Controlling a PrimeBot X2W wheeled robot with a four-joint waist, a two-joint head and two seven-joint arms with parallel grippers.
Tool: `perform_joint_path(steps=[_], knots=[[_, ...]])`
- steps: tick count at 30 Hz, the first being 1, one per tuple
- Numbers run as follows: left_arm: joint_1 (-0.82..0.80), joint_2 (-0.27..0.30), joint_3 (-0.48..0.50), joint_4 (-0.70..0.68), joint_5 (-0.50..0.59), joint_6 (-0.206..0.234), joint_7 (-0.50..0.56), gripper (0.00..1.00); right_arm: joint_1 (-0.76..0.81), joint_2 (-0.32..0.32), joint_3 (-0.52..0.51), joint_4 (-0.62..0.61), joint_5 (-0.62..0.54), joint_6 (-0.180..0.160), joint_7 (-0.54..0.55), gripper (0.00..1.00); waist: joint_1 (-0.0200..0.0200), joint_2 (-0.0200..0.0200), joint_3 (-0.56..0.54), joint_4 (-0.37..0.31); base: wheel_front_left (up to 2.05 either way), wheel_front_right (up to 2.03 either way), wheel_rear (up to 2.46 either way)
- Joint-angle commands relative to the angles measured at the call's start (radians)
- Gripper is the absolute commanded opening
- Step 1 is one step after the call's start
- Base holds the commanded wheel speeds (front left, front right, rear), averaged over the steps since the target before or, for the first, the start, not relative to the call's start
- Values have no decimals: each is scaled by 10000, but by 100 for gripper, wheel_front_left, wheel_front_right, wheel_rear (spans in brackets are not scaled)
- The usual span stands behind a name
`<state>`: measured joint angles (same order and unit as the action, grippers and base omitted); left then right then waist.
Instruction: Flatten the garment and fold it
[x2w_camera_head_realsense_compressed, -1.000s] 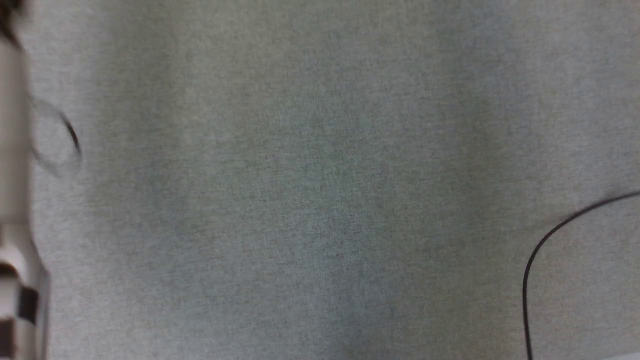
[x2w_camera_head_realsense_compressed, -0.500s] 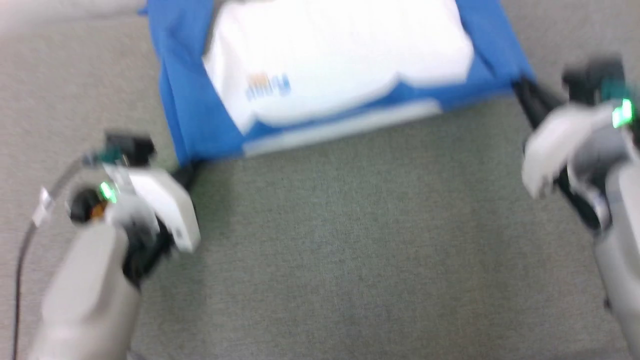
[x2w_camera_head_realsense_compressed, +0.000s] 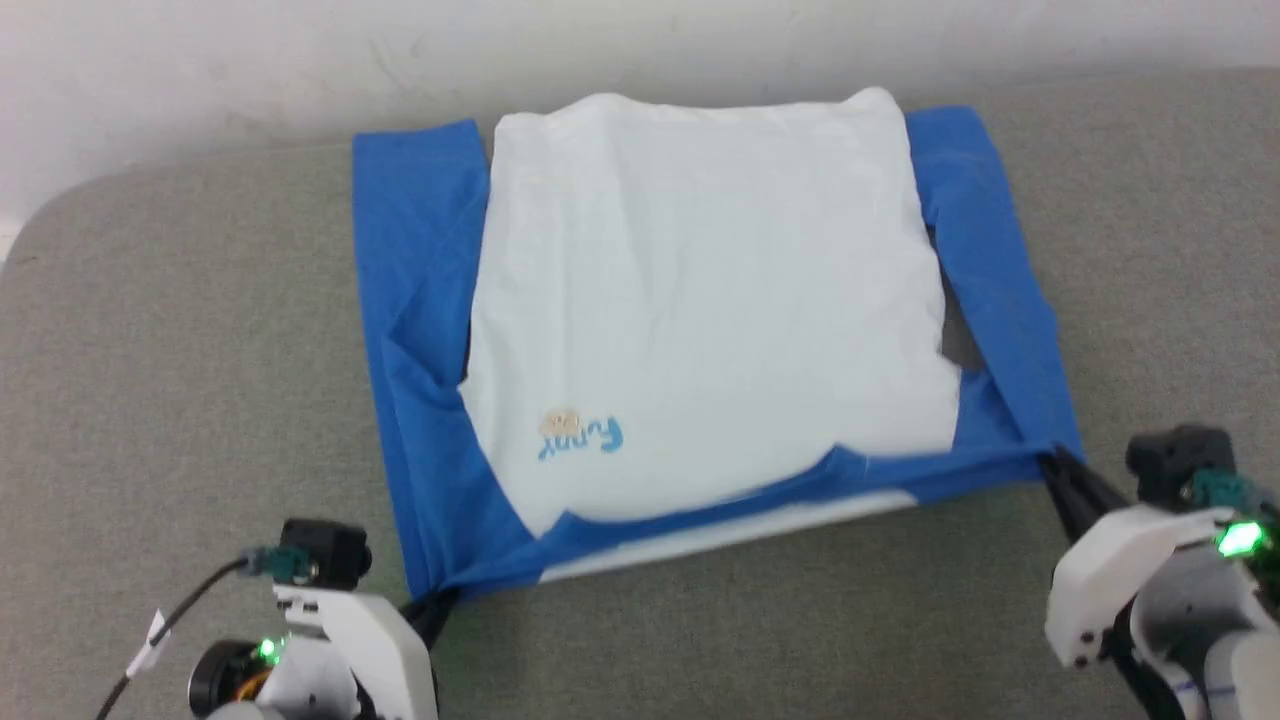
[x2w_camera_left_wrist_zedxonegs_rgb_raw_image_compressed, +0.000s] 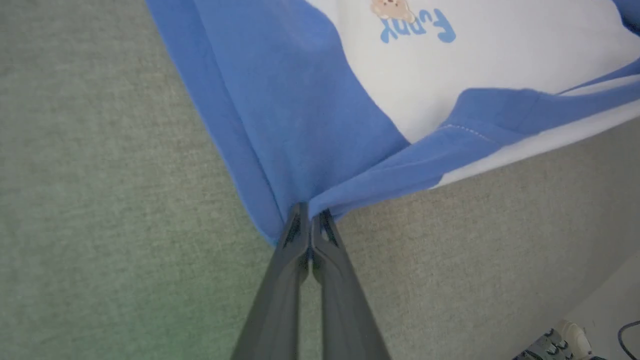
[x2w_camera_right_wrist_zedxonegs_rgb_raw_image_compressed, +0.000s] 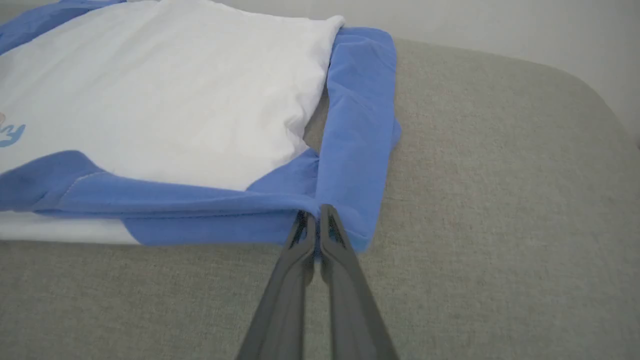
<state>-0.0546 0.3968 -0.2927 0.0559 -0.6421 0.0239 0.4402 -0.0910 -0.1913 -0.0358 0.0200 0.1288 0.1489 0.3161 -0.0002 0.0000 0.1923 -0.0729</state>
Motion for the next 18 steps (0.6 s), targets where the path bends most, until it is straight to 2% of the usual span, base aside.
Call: perform_joint_path(steps=[1,8,14,15,16,17,18], knots=[[544,333,103,-2,-27,329,204,0,378,-5,-338,-224,-110,-182,168,0,2,0,-179,76,0,0,0],[1767,344,-115,-757,-114,763,610,0,2129,662,-896,-1067,-342,-182,1636,0,2,0,-392,127,0,0,0],[2068,138,-477,-808,-31,764,545,0,2644,844,-778,-1116,-350,-182,2029,0,2,0,-400,119,0,0,0],[2071,37,-509,-773,-58,764,475,33,2671,866,-728,-1057,-343,-182,2040,0,2,0,-429,127,0,0,0],[2070,-58,-532,-746,-83,757,392,100,2706,888,-673,-989,-314,-182,2065,89,2,0,-467,138,0,0,0],[2081,-146,-521,-715,-137,746,290,100,2751,906,-619,-936,-277,-182,2105,100,2,0,-516,154,0,0,0],[2099,-231,-502,-688,-210,716,183,100,2803,917,-568,-906,-229,-182,2146,100,2,0,-575,172,0,0,0]])
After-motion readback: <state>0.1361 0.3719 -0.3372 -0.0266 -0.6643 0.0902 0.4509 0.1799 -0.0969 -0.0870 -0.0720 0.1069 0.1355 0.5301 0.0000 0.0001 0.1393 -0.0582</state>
